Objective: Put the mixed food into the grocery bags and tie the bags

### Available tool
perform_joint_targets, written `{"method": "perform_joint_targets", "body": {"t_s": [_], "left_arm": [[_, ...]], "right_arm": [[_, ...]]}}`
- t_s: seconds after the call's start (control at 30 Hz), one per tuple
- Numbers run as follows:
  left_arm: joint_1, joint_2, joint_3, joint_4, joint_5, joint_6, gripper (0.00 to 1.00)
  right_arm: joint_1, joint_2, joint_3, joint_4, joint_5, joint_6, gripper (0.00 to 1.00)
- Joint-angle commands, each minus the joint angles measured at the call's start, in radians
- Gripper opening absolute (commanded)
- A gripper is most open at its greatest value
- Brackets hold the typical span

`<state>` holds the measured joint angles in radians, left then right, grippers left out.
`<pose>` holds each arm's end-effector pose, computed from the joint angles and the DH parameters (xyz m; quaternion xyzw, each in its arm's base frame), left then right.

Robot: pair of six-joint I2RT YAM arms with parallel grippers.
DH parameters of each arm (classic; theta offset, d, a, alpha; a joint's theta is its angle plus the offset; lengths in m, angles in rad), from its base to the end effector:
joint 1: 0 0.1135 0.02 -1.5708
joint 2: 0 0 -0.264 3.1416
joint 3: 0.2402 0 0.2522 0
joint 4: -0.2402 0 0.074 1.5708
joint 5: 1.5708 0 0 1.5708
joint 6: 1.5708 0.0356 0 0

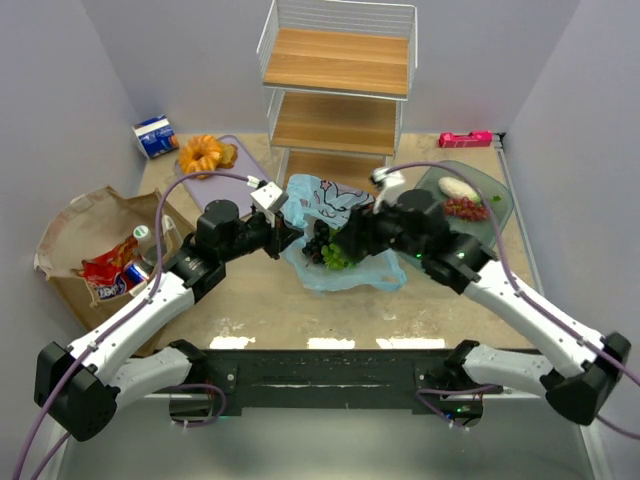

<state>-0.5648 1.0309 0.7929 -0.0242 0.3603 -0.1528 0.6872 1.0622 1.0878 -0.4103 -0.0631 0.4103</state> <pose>0.1961 -0.1391 0.3127 0.2664 0.7418 -0.3434 0.5107 0.1813 0.1516 0.3692 -0.1318 0.8185 0.3137 0.4630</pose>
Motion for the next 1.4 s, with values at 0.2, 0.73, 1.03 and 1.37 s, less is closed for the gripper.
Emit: {"method": "perform_joint_targets", "body": {"t_s": [0.2,0.73,1.03,1.37], "left_arm": [[0.002,-0.011,0.028,0.038,-0.011,0.013,0.0],[0.003,-0.008,0.029,0.033,-0.012,0.019,0.0],[0.002,-0.009,0.028,0.033,-0.015,0.019,0.0],[0.003,0.001,0.028,0.038,0.0,0.012,0.0]], "right_arm": [[0.193,0.303,0.001,0.235,0.3,0.096,0.01],[0.193,0.588,0.155,0.327,0.533,0.09,0.88],[0.192,0.38,0.021,0.286,0.532,0.064,0.84],[-0.114,-0.005,-0.154,0.169,0.512,0.073,0.84]]}}
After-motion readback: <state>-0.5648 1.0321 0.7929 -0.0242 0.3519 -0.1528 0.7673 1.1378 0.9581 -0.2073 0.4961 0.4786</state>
